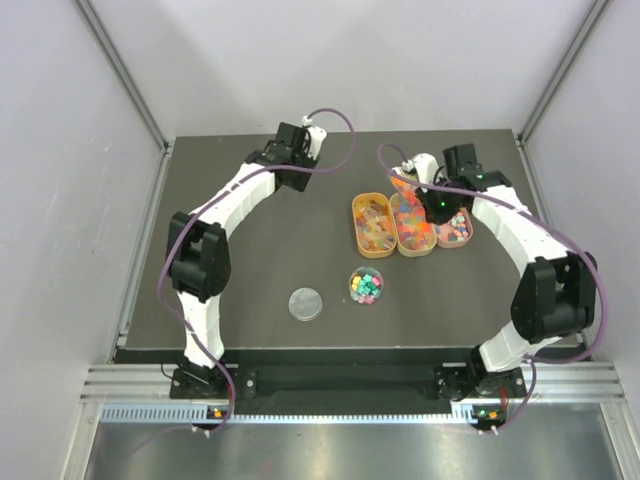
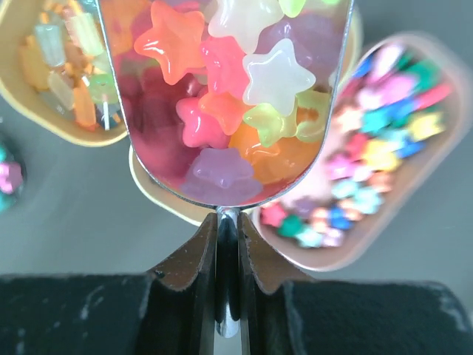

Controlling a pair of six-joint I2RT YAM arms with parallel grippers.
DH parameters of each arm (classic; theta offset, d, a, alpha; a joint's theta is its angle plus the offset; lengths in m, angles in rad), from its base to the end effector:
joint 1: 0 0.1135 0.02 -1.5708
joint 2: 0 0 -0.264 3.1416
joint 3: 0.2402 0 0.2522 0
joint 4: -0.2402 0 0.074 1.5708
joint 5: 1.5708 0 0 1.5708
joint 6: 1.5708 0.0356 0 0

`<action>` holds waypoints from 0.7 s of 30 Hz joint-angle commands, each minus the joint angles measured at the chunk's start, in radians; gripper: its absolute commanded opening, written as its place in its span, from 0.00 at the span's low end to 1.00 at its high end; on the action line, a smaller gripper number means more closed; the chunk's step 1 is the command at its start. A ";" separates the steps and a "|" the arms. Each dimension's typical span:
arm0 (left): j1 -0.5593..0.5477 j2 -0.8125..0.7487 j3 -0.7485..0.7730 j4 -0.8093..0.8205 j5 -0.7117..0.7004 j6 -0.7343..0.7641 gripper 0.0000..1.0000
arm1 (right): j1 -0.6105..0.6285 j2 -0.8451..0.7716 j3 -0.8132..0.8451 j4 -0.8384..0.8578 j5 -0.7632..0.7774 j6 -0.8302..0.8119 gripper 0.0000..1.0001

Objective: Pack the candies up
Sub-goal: Scoop the fake candies from the storage box, then place the fake candies in the packing bottle.

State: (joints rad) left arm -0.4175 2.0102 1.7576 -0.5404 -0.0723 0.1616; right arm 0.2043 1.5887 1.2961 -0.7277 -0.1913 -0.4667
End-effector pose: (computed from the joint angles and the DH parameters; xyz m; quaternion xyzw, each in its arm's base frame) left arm 0.4227 -0.1847 0.2713 0.2509 0.8901 -0.0152 0.3801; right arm 0.3253 0.0743 0.2714 -0.3399 0.8960 0.0557 0.2802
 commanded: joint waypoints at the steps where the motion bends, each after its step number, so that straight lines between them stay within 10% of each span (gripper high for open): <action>1: 0.048 -0.142 0.005 0.003 0.015 -0.002 0.36 | -0.006 -0.104 0.057 -0.199 -0.048 -0.282 0.00; 5: 0.121 -0.217 -0.012 -0.026 0.133 -0.043 0.24 | 0.013 -0.151 0.008 -0.323 -0.060 -0.455 0.00; 7: 0.144 -0.244 -0.026 -0.030 0.211 -0.066 0.00 | 0.018 -0.180 -0.018 -0.343 -0.051 -0.505 0.00; 21: 0.210 -0.384 -0.224 0.017 0.253 -0.108 0.00 | 0.322 -0.268 -0.138 -0.409 0.153 -0.713 0.00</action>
State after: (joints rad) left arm -0.2310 1.6779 1.5597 -0.5499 0.1658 0.0795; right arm 0.4622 1.3441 1.1259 -1.1267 -0.0902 -1.1233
